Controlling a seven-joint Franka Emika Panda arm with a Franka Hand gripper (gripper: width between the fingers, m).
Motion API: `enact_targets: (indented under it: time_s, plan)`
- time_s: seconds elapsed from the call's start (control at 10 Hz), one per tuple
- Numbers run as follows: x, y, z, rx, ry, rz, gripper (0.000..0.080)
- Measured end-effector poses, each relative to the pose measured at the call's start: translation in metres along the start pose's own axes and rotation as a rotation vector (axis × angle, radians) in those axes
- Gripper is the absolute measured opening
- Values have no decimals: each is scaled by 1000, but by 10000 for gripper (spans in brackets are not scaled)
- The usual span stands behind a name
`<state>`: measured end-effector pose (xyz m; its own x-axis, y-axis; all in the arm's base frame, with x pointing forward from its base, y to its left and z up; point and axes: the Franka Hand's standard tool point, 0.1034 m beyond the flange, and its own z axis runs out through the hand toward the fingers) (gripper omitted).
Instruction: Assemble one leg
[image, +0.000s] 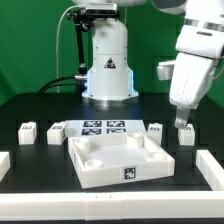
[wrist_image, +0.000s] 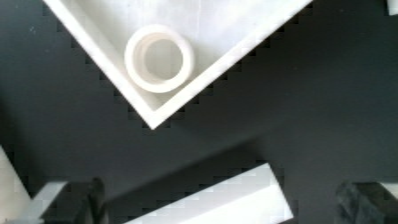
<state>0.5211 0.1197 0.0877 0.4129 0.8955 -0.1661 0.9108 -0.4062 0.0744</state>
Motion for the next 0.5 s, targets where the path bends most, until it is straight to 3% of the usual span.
enact_targets:
  time_s: [0.5]
  plan:
    - [0,0,0,1,1,1,650]
